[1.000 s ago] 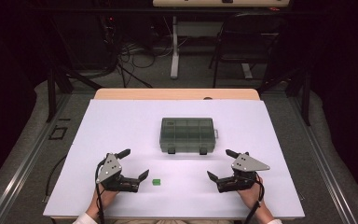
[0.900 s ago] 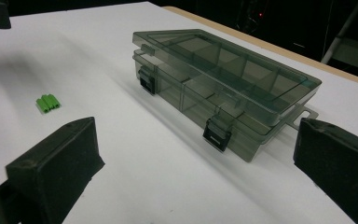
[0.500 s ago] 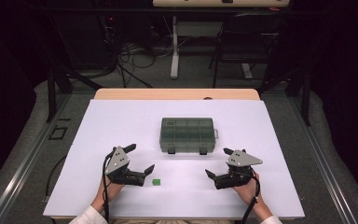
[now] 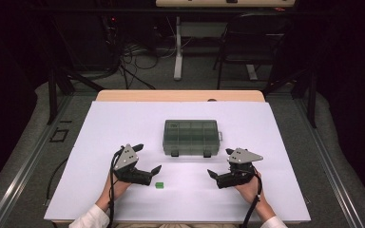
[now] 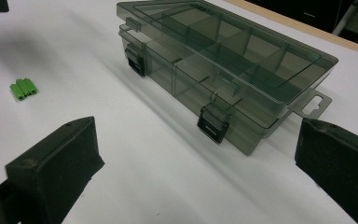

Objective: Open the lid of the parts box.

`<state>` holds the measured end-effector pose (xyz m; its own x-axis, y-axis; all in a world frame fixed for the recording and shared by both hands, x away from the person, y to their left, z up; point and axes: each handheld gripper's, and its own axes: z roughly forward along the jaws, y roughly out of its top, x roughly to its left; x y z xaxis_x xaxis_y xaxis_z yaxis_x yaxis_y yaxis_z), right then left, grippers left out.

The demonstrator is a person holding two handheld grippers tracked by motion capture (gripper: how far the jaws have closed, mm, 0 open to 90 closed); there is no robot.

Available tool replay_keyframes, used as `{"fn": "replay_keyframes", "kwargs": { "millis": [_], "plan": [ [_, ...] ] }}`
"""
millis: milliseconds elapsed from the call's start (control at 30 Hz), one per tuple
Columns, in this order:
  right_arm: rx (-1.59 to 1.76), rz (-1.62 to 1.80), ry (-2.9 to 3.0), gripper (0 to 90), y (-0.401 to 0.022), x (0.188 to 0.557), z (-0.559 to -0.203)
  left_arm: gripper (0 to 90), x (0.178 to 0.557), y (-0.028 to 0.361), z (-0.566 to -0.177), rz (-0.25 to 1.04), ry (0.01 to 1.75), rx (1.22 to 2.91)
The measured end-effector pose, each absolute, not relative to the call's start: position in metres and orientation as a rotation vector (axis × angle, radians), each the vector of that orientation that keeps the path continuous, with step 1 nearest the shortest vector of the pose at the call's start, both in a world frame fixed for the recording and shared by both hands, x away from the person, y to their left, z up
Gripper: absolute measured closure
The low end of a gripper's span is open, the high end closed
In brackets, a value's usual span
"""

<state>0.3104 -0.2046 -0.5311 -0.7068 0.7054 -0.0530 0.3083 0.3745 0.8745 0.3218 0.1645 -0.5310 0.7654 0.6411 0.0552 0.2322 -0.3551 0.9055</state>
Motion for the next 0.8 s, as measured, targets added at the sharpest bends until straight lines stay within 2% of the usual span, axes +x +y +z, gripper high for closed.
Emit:
{"fn": "replay_keyframes", "kwargs": {
  "millis": [100,800],
  "plan": [
    [0.882,1.277,2.216,0.0,-0.205,0.314,-0.531,0.0,0.328,0.161,-0.533,0.500,0.708,1.956],
    [0.901,1.267,2.240,0.0,-0.202,0.324,-0.533,0.0,0.358,0.145,-0.542,0.484,0.720,2.036]
  ]
}}
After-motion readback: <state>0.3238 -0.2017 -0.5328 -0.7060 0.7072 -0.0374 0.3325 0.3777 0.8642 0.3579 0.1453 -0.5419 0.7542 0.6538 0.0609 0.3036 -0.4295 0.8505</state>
